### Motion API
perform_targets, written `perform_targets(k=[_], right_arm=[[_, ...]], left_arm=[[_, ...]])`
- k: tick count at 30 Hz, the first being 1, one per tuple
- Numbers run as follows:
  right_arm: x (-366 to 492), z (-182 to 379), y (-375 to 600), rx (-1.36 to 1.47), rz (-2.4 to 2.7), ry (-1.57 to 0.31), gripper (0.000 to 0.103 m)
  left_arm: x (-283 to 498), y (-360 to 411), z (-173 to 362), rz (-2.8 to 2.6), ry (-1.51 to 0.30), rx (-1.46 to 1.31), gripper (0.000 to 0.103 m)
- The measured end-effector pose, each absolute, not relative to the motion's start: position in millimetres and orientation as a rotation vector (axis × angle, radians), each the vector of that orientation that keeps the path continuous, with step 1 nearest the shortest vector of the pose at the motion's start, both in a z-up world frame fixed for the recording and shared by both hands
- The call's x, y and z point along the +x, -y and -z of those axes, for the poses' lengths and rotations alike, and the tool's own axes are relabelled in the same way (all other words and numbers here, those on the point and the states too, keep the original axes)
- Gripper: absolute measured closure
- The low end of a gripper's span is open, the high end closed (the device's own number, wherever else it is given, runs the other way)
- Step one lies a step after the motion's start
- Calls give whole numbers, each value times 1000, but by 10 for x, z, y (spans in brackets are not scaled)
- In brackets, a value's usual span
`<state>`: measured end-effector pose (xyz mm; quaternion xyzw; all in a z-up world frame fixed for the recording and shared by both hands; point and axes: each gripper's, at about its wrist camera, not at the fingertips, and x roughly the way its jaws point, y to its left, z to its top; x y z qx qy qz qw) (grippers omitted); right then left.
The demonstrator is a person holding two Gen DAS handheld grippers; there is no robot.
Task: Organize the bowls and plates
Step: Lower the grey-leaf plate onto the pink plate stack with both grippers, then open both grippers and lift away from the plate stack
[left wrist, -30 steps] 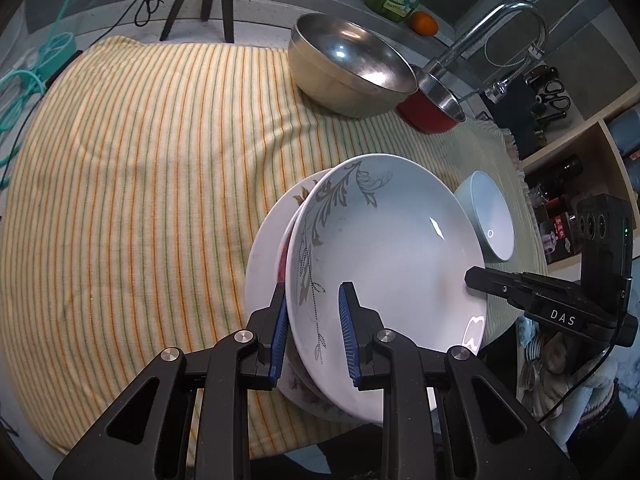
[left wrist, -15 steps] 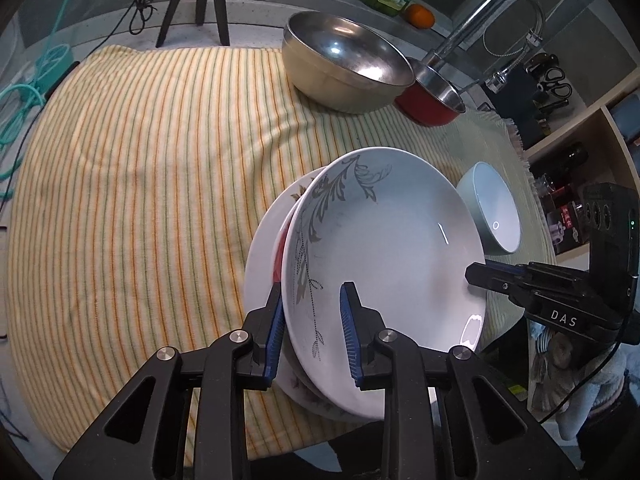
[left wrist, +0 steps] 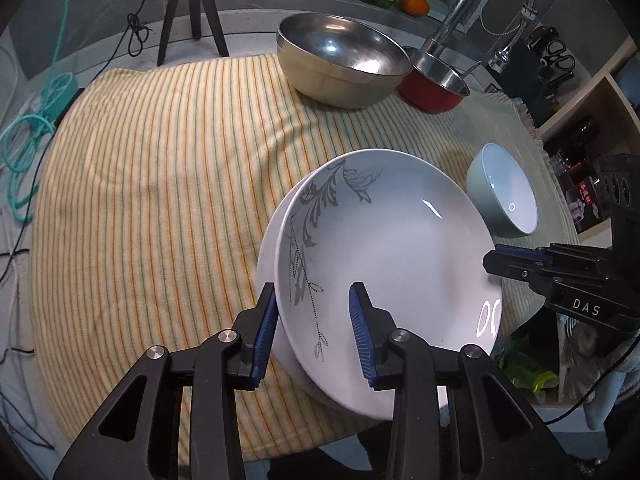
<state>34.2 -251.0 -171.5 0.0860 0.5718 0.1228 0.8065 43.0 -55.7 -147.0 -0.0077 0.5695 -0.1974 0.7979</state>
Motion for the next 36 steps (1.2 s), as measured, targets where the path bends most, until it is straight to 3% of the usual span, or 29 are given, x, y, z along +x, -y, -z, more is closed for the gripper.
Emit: perform_targets(k=[17,18,20,23,24,26,28,31,36], right_arm=[[281,1647,2581,190,-258,-1197,83],[275,1640,2584,192,-257,-1194,81],[266,1608,2602,202,-258,-1183,61],[239,1513,2616,217,-264,-1147,55],[235,1479,2619,224,-270,-1137,54],[232,1397,2631,242,-278,-1110,37],[240,1312,2651,260,-285,-1076,26],[292,1183,2673,283,-291,-1040,17],[420,998,2677,291,-287,-995,16]], left_arm=[[387,590,1448,427,-1208,4,62],[387,579,1432,427,-1205,-1,62],[387,554,1397,425,-1197,-8,62],[398,497,1344,420,-1185,-35,62],[406,471,1324,418,-1182,-45,56],[432,415,1287,414,-1174,-69,41],[469,356,1236,419,-1167,-101,38],[542,280,1162,403,-1157,-139,34],[671,186,1024,384,-1120,-162,34]])
